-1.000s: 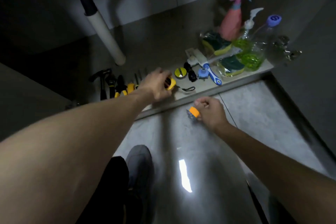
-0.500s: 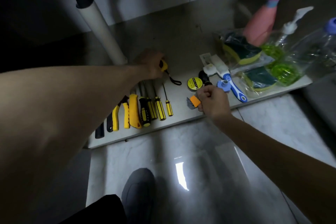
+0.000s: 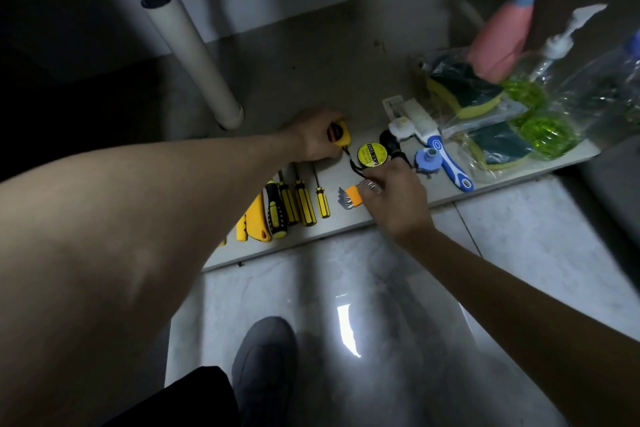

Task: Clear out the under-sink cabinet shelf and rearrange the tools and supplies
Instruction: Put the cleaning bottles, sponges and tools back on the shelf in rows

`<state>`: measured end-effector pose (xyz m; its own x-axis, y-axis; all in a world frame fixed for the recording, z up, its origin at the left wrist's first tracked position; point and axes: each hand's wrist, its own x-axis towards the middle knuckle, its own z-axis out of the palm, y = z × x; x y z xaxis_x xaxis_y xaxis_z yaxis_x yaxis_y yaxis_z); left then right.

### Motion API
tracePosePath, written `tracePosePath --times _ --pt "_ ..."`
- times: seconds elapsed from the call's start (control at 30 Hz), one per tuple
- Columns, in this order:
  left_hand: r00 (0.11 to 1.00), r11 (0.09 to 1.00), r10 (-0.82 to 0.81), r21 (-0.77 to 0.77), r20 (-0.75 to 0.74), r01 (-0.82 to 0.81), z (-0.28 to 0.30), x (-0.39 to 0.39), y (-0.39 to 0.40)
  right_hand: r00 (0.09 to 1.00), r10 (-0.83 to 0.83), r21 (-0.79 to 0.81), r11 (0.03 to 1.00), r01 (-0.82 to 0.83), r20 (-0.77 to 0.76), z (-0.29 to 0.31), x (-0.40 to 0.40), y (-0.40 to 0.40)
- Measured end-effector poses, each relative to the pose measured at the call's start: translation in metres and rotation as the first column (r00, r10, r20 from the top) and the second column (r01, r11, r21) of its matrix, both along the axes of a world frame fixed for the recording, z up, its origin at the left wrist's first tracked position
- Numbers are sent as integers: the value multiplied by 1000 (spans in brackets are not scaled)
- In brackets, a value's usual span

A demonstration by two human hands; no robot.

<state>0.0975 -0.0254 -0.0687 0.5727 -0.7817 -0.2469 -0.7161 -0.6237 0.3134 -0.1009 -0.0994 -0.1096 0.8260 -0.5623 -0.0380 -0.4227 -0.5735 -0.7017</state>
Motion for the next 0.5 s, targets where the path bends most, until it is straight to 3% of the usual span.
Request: tracePosePath --times 0.2,0.5 --pt "991 988 111 -95 -72 -118 -3 -2 4 962 262 -69 961 -268 -80 -2 -11 1" --pt "984 980 154 -116 -84 -163 -7 -7 10 964 261 -54 963 -264 -47 -3 -5 10"
